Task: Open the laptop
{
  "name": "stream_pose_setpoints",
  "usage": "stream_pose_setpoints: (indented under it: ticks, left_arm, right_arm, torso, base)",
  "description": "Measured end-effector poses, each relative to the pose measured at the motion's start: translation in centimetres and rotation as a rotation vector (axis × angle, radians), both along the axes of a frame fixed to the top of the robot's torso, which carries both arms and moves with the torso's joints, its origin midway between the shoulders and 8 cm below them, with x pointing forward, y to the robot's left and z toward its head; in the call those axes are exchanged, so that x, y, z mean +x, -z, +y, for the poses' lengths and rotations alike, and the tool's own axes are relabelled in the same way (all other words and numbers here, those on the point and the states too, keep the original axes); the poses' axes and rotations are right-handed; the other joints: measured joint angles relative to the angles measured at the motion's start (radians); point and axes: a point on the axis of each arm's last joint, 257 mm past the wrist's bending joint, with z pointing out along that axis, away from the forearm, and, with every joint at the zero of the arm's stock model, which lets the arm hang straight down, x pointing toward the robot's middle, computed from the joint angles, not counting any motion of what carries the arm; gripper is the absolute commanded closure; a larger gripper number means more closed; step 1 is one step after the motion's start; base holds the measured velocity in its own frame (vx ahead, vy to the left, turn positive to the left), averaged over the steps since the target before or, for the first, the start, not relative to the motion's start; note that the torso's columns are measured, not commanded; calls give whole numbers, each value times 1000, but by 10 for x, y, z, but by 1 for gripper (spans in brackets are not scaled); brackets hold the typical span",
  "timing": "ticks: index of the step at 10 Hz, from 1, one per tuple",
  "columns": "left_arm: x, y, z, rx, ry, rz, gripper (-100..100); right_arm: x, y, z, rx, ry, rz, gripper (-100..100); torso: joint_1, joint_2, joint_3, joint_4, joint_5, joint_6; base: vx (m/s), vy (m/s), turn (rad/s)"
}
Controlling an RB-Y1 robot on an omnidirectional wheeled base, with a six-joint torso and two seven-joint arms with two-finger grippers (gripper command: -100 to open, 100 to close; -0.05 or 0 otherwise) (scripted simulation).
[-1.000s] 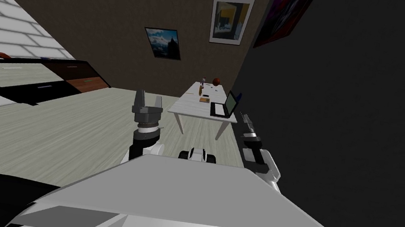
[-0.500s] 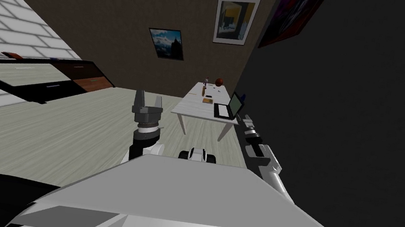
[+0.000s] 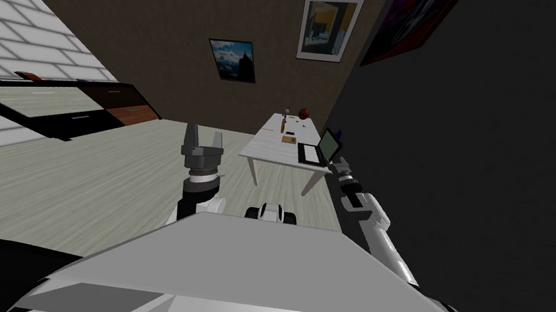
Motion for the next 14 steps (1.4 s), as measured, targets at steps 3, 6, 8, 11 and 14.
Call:
stream_pose_setpoints:
  ticks: [3,6,8,11,14]
  left_arm:
    - [0,0,0,0,0,0,0]
    - [0,0,0,0,0,0,0]
    - [0,0,0,0,0,0,0]
    - [0,0,0,0,0,0,0]
    - [0,0,0,0,0,0,0]
  right_arm:
    - [10,6,-30,-142,57,34,-100]
    - [18,11,-56,-274,111,64,-100]
    - [24,14,-73,-335,139,78,-100]
    - [31,8,-111,-494,205,110,-100]
    - [37,-1,-142,-628,258,133,-100]
  torso:
    - [2,0,0,0,1,0]
    - [2,-1,0,0,1,0]
    - [1,-1,0,0,0,0]
    - [2,-1,0,0,1,0]
    - [1,0,0,0,0,0]
  base:
    - [14,45,25]
    - [16,40,14]
    - [19,40,33]
    - [25,52,27]
    - [16,38,22]
